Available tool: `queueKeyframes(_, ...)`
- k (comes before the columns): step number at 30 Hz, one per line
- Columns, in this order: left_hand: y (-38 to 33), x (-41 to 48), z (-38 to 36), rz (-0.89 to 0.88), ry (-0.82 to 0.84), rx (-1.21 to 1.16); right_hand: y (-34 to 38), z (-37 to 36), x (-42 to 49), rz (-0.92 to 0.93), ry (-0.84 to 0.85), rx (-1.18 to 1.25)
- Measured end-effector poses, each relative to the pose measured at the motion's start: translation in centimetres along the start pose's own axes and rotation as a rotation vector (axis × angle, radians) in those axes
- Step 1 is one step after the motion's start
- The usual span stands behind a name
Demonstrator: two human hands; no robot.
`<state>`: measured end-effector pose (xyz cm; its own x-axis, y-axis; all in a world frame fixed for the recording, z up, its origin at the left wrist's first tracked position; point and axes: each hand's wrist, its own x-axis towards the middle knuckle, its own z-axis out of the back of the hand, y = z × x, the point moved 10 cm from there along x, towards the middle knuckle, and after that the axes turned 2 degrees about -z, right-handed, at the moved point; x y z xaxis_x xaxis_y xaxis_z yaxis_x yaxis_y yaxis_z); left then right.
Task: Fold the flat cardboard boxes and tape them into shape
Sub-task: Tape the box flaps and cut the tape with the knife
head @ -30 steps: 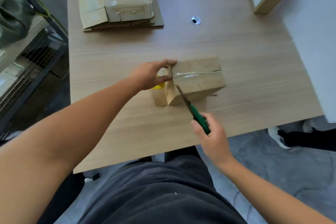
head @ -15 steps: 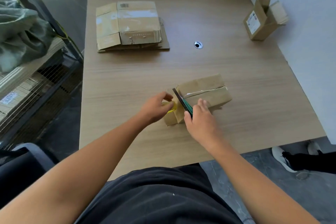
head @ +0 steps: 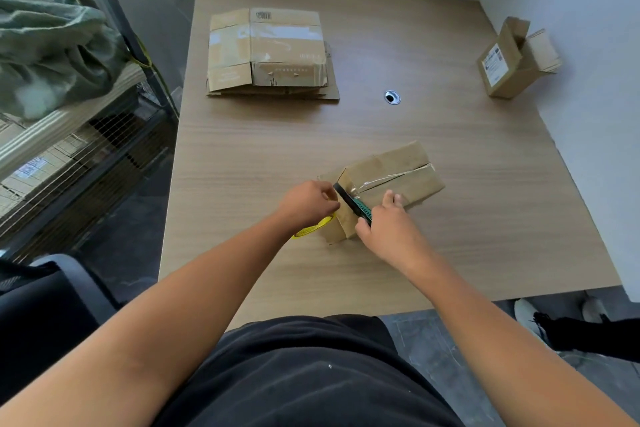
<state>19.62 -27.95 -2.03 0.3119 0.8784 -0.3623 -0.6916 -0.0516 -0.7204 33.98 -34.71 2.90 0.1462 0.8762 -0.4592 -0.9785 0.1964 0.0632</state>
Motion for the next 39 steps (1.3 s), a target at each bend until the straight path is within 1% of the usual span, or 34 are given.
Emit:
queueKeyframes(3, 0.1, 0.1, 0.3, -0.017, -0.042, 0.019, -0.2, -0.1, 0.1, 0.019, 0.076, -0.087)
queueKeyframes(6, 2.7, -0.5, 2.4, 0.057, -0.127, 0.130, -1.4, -0.9, -0.5, -0.004, 0.194, -0.140)
queueKeyframes(8, 5.1, -1.0, 4.0, 0.078, -0.142, 0.176, -1.9, -0.8, -1.1, 0.043, 0.214, -0.108)
queueKeyframes(10, 5.7, -1.1, 5.5, 0.021, -0.141, 0.161, -1.9, 0.3, -1.3, 0.104, 0.177, -0.003)
queueKeyframes(13, 2.4, -0.1, 6.5, -0.170, -0.090, 0.109, -2.4, 2.0, -1.6, 0.126, 0.054, 0.233)
queueKeyframes(15, -0.6, 0.8, 6.4, -0.266, -0.005, 0.094, -3.1, 2.6, -1.6, 0.094, -0.096, 0.370)
queueKeyframes(17, -3.0, 1.4, 5.9, -0.312, 0.082, 0.068, -3.7, 3.2, -1.6, 0.031, -0.272, 0.433)
queueKeyframes(19, -4.3, 1.7, 4.7, -0.321, 0.187, -0.010, -3.6, 3.6, -1.7, -0.004, -0.415, 0.434)
queueKeyframes(22, -4.7, 1.3, 2.5, -0.262, 0.329, -0.192, -2.9, 4.0, -1.5, -0.055, -0.592, 0.320)
queueKeyframes(24, -4.7, 0.4, 1.9, -0.231, 0.341, -0.268, -2.8, 3.8, -1.3, -0.100, -0.634, 0.273)
queueKeyframes(26, -4.3, -0.4, 2.0, -0.200, 0.319, -0.324, -2.7, 3.7, -0.9, -0.080, -0.655, 0.255)
queueKeyframes(30, -3.2, -2.6, 1.8, -0.158, 0.296, -0.387, -2.6, 3.3, -1.1, 0.034, -0.652, 0.148)
queueKeyframes(33, -2.1, -4.1, 1.1, -0.140, 0.265, -0.381, -2.6, 3.2, -1.1, 0.109, -0.623, 0.142)
queueKeyframes(36, -1.5, -5.3, 0.9, -0.112, 0.221, -0.391, -2.5, 3.5, -0.2, 0.235, -0.496, 0.211)
queueKeyframes(39, -1.6, -6.2, 1.6, -0.133, 0.161, -0.360, -2.8, 4.0, 0.4, 0.312, -0.356, 0.381)
